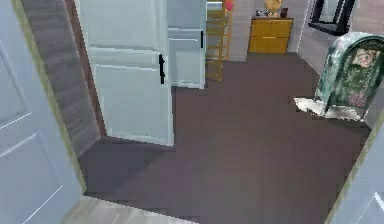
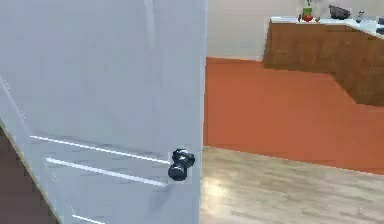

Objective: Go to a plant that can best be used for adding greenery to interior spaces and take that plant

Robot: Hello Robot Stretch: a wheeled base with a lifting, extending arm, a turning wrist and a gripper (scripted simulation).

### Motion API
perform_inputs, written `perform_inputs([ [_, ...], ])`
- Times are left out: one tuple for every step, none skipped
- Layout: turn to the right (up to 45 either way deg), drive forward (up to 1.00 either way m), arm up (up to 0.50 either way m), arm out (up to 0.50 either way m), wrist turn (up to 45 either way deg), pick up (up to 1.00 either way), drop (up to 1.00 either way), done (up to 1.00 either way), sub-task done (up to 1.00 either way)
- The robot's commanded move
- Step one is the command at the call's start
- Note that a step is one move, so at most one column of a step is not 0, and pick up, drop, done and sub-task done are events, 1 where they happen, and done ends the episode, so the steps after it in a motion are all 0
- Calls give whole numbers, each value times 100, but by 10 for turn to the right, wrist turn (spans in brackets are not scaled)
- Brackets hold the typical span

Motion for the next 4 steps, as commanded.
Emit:
perform_inputs([
  [90,0,0,0,0,0,0,0,0],
  [0,30,0,0,0,0,0,0,0],
  [90,0,0,0,0,0,0,0,0],
  [0,100,0,0,0,0,0,0,0],
])
